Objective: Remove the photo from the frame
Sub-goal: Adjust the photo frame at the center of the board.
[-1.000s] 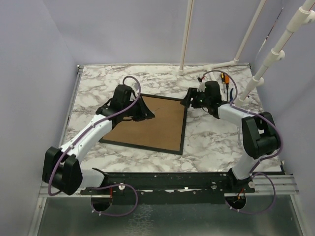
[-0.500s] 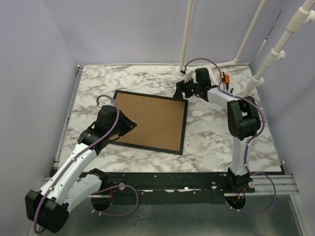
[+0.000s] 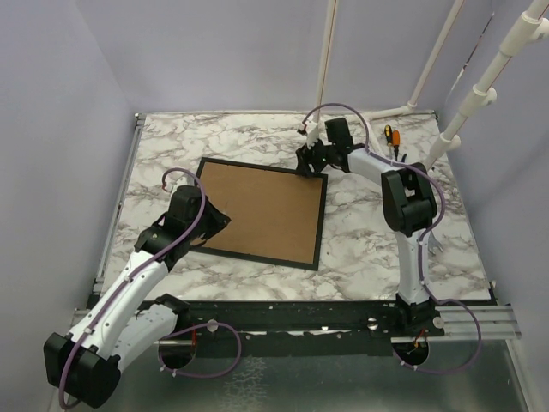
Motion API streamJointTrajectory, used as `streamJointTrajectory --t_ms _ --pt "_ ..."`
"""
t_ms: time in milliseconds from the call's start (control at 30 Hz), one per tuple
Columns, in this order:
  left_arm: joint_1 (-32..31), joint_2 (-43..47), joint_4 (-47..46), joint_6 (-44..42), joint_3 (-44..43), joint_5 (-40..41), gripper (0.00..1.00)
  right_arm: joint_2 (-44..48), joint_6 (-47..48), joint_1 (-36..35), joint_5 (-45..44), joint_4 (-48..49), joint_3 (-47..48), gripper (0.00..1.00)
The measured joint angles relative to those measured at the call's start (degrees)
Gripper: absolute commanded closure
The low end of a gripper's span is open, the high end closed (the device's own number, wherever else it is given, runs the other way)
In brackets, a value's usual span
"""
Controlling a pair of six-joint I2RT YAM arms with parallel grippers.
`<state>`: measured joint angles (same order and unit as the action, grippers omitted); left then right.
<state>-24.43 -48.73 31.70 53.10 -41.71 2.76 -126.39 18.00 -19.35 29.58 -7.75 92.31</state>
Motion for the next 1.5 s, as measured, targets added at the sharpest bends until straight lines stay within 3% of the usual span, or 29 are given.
streamJointTrajectory --t_ms 267,467,567,667,767,800,933,1267,1500 --pt "1.86 -1.66 1.27 -1.16 -1.27 0.81 1.00 -2.51 2.01 -2.16 -0.17 -2.36 1.84 0.56" --pt "3.52 -2.03 1.31 -2.58 -2.01 0.94 1.00 -2.62 1.90 -2.05 -1.90 -1.97 2.12 0.80" --pt "4.24 -2.71 1.33 -3.23 -2.01 0.92 1.00 -2.38 1.46 -2.03 -2.34 -1.16 1.49 0.84" --pt "5.01 -3.39 1.44 -3.87 -2.21 0.83 1.00 -1.49 1.27 -2.03 -3.08 0.22 -0.04 0.84" --pt "5.77 -3.87 1.44 -4.57 -2.73 0.61 1.00 0.42 0.87 -2.05 -4.04 1.29 -3.13 0.67" --pt "6.10 -3.91 1.44 -4.79 -2.84 0.37 1.00 1.27 0.63 -2.05 -4.28 1.55 -4.42 0.66" --pt "7.26 -3.93 1.44 -5.49 -2.86 -0.68 1.00 2.67 -0.57 -2.03 -5.11 2.05 -6.78 0.78" --pt "10.43 -3.96 1.36 -5.86 -2.71 -4.44 1.00 3.93 -4.46 -2.08 -8.63 0.26 -7.43 0.80" --pt "12.39 -5.97 -0.26 -5.84 -1.42 -7.74 1.00 8.15 -14.60 -2.27 -18.43 -2.08 -11.69 0.80"
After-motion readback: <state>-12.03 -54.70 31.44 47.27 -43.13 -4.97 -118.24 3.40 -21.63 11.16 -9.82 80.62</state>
